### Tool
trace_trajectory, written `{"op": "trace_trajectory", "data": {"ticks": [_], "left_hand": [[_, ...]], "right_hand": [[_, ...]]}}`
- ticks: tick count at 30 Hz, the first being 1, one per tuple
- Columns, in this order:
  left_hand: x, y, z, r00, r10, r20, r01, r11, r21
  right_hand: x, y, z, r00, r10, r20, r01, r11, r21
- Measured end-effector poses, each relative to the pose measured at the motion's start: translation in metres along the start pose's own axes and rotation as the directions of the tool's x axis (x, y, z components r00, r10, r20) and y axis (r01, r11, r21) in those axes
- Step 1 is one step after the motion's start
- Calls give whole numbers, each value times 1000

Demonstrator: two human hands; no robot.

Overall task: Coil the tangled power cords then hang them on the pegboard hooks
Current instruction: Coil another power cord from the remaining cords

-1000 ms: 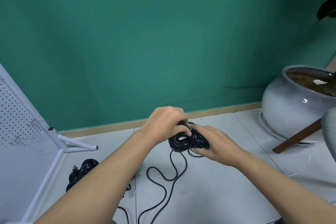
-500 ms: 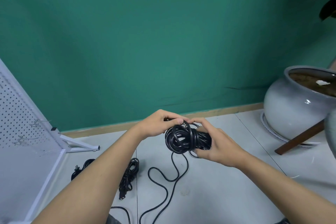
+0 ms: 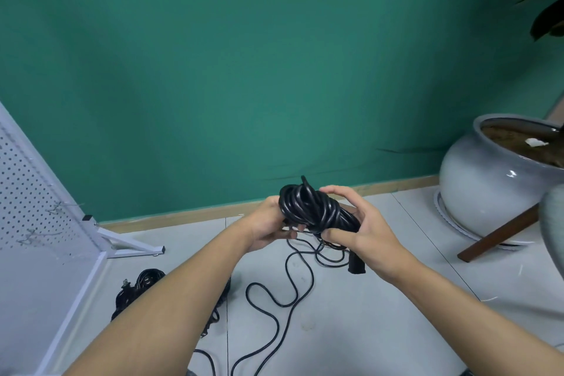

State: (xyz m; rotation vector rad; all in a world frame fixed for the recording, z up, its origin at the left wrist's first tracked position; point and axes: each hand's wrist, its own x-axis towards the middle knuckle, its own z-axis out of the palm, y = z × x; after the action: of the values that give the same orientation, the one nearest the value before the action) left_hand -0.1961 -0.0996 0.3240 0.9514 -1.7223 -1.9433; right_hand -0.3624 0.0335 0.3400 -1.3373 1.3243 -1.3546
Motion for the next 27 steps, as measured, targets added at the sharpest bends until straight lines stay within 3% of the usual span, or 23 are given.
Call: {"op": "trace_trajectory", "data": {"ticks": [8, 14, 20, 27], "left_hand": [[9, -11, 31, 976, 117, -184, -73, 971, 230], [-2, -1, 37, 931, 265, -252, -185, 936, 300], [-10, 13, 26, 953, 298, -62, -263, 909, 325], [-6, 16, 27, 915, 404, 13, -351, 778, 520]], "right_hand": [[8, 17, -15, 984, 105, -146, -102, 994, 25], [6, 21, -20, 989, 138, -60, -135, 990, 47], [9, 15, -26, 988, 109, -109, -114, 993, -43], [10, 12, -27, 981, 132, -141, -145, 986, -82]]}}
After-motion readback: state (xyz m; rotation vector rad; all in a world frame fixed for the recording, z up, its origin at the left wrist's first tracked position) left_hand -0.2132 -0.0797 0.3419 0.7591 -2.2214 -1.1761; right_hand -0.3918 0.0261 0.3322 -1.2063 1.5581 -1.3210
